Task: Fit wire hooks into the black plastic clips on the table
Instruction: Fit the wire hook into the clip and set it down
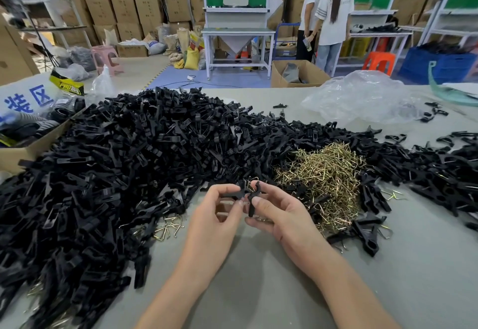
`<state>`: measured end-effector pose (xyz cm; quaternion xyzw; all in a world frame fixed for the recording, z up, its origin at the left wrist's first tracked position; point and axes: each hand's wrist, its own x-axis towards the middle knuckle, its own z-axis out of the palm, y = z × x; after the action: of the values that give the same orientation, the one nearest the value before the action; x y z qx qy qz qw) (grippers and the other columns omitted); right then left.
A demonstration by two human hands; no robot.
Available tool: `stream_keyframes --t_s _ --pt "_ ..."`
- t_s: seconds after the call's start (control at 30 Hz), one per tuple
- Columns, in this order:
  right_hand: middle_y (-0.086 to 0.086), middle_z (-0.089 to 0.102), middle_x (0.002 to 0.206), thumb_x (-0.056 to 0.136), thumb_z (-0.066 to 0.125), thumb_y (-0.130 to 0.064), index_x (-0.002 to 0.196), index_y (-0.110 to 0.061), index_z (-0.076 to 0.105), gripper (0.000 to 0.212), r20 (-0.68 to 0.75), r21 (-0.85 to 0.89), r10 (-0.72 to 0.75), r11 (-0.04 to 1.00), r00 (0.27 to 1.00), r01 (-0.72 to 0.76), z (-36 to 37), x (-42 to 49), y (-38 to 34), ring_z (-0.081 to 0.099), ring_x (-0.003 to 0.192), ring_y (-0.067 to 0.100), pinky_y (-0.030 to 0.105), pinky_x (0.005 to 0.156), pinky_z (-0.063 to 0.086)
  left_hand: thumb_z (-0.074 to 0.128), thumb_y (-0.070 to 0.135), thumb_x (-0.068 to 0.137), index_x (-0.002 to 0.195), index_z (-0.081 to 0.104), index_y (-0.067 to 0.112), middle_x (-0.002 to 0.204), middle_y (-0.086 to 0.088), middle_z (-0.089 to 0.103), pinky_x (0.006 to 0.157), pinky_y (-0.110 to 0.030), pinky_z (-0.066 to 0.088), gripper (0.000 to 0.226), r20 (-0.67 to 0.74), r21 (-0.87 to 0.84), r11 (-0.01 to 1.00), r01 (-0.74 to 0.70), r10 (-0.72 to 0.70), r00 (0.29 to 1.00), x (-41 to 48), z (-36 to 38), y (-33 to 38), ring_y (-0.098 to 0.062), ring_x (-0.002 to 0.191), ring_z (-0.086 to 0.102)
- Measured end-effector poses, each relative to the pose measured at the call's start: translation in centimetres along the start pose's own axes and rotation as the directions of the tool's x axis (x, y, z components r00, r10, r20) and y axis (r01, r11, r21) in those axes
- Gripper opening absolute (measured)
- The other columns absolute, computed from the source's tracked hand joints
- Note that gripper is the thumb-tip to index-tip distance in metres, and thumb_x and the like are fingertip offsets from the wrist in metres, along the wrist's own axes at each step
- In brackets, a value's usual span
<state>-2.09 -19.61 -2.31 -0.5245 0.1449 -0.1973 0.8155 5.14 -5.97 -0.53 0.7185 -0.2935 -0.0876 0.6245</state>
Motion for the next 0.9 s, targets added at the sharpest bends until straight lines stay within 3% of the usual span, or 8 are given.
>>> stream_keyframes --t_s 0.17,0.3,0.47,0.63,0.73,0.9 --pt "0.005 0.072 0.099 0.092 0.067 -0.003 0.121 -0.021 0.070 0.034 -0.010 -0.048 -0.016 0.999 1.000 0.015 0.14 0.14 0.33 0.073 0.100 0.026 0.034 0.079 0.060 0.062 0.007 0.095 0.104 0.064 0.035 0.090 0.018 0.072 0.067 -0.013 0.049 0.030 0.019 0.061 0.998 -0.007 0.006 1.000 -0.14 0.25 -0.23 -0.005 0.075 0.067" --pt "0.011 0.068 0.105 0.093 0.068 -0.005 0.118 -0.024 0.073 0.032 -0.008 -0.075 -0.028 0.997 1.000 0.028 0.03 0.11 0.44 0.071 0.107 0.035 0.045 0.090 0.059 0.062 0.017 0.097 0.106 0.064 0.036 0.095 0.024 0.071 0.066 -0.011 0.048 0.021 0.029 0.087 0.995 -0.048 0.046 0.999 -0.30 0.45 -0.24 -0.004 0.078 0.069" --pt "0.008 0.071 0.104 0.091 0.069 -0.005 0.116 -0.023 0.072 0.031 0.003 -0.082 -0.032 0.996 0.999 0.032 0.10 0.00 0.30 0.073 0.098 0.028 0.033 0.078 0.059 0.058 0.017 0.099 0.104 0.068 0.032 0.087 0.023 0.072 0.064 -0.009 0.045 0.019 -0.044 0.035 0.999 -0.017 0.019 0.999 -0.26 0.25 -0.22 -0.001 0.070 0.066" --pt "0.014 0.071 0.114 0.092 0.069 -0.006 0.120 -0.021 0.069 0.032 0.028 -0.100 -0.046 0.994 0.999 0.049 0.25 -0.15 0.25 0.074 0.099 0.030 0.032 0.078 0.059 0.063 0.011 0.096 0.102 0.069 0.026 0.091 0.018 0.073 0.072 -0.010 0.048 0.017 -0.068 -0.096 0.995 0.030 -0.037 0.997 -0.12 0.13 0.05 0.003 0.080 0.067" --pt "0.013 0.071 0.113 0.092 0.068 -0.005 0.119 -0.023 0.071 0.032 0.026 -0.124 -0.050 0.991 0.998 0.052 0.28 -0.22 0.18 0.073 0.100 0.030 0.032 0.079 0.059 0.064 0.009 0.095 0.099 0.070 0.025 0.090 0.016 0.073 0.071 -0.009 0.047 0.017 -0.045 -0.104 0.994 0.033 -0.038 0.998 -0.22 0.47 0.14 0.004 0.075 0.064" --pt "0.005 0.070 0.102 0.093 0.068 -0.004 0.121 -0.021 0.070 0.033 0.025 -0.165 -0.058 0.984 0.998 0.062 0.36 -0.45 0.03 0.074 0.096 0.024 0.032 0.078 0.060 0.064 0.010 0.096 0.100 0.071 0.026 0.093 0.018 0.074 0.072 -0.007 0.046 0.018 -0.016 -0.034 0.999 0.003 -0.004 1.000 -0.19 0.43 -0.25 0.003 0.085 0.067"
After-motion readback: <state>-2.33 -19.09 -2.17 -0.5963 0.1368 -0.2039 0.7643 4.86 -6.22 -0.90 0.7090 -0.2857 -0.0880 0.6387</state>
